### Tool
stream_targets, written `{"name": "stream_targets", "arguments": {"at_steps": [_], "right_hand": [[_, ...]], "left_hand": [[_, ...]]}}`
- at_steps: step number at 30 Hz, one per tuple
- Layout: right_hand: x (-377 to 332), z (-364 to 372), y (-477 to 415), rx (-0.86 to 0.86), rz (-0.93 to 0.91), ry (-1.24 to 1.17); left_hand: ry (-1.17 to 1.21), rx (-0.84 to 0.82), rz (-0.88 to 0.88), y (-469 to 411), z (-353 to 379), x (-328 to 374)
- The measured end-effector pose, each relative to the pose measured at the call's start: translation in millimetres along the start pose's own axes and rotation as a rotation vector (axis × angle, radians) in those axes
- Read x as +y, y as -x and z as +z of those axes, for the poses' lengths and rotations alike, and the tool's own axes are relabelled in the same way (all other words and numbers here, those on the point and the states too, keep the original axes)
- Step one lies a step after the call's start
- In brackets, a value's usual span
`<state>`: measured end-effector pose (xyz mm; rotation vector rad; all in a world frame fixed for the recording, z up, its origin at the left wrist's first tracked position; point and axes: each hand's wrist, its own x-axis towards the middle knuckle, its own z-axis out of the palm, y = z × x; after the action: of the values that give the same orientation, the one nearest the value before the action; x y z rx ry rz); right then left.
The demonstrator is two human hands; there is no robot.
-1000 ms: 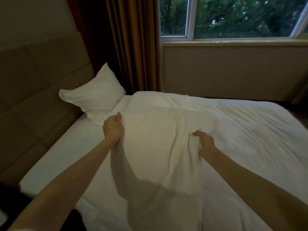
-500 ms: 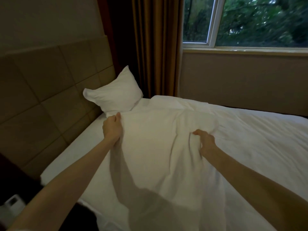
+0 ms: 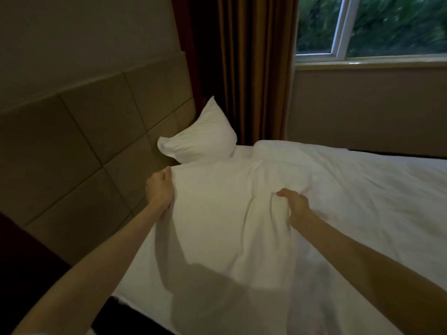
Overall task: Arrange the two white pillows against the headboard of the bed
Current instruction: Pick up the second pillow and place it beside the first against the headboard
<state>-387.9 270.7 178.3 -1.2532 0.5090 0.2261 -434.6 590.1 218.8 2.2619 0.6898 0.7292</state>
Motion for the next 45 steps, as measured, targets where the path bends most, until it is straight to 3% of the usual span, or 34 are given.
{"name": "stream_targets", "arguments": {"at_steps": [10,30,36,41,45], "right_hand": [[17,87,-27,-0.019,0.048,0.027],[39,207,-98,-0.227,0.130,-0.039],[74,269,-133,-0.165,0.172,0.060],[106,331,-161,-0.158,0.202,0.211],[140,361,-180,-0.261,0.273,0.453]], "left_hand": [[-0.057,0.032,-0.007,-74,-12,-45],[-0.151,0.159,0.179,-169,-22,-23],[-0.047,0.127,0.236,-215,-17,-47],[-0.108,0.097,0.282,-262,-12,-86],[-0.255,-0.096,0.241,-281,7,-144]]}}
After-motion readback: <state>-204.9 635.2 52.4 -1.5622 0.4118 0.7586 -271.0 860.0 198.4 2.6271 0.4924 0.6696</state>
